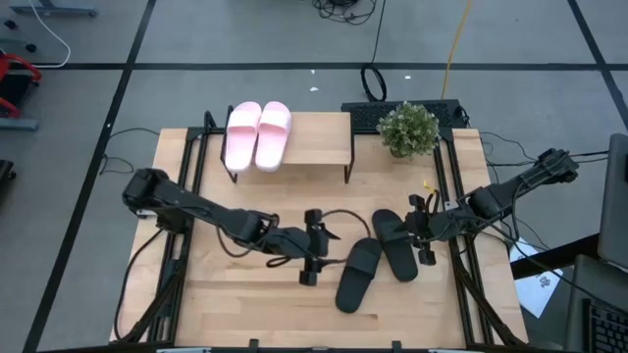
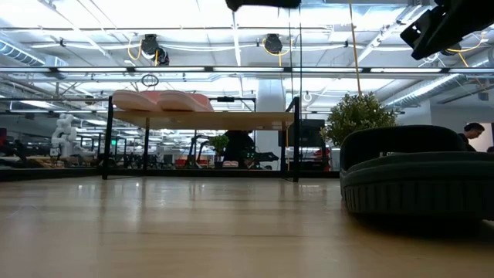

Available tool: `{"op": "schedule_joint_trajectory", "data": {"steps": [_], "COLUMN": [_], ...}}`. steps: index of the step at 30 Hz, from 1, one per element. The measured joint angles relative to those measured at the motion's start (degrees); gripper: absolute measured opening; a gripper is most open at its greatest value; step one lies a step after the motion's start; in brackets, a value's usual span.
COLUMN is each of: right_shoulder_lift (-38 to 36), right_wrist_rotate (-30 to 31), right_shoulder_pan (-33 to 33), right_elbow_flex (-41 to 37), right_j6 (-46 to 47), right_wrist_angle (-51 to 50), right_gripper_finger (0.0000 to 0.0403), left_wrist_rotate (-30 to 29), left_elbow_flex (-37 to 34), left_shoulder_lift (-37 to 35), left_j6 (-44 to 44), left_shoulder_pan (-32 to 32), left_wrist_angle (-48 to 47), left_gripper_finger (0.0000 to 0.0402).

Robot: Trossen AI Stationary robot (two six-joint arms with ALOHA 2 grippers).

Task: Pick and place slides into the shelf
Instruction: Put the left black slipper on the shelf

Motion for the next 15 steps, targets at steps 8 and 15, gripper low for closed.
{"op": "schedule_joint_trajectory", "data": {"steps": [8,15], "right_shoulder_lift": [0.0,0.02], "right_wrist_rotate": [2.81,4.89], "right_shoulder_pan": [-0.11,-0.97], "right_elbow_flex": [0.0,0.0], "right_j6": [0.01,-0.01], "right_wrist_angle": [2.09,7.97], "right_gripper_finger": [0.0105,0.0105], "left_wrist_rotate": [2.73,1.11], "left_elbow_flex": [0.0,0.0], "left_shoulder_lift": [6.16,11.82], "left_j6": [4.32,4.16], "left_shoulder_pan": [0.0,-0.69], "left_wrist_angle": [0.25,3.76], "left_gripper_finger": [0.0255,0.0255]}}
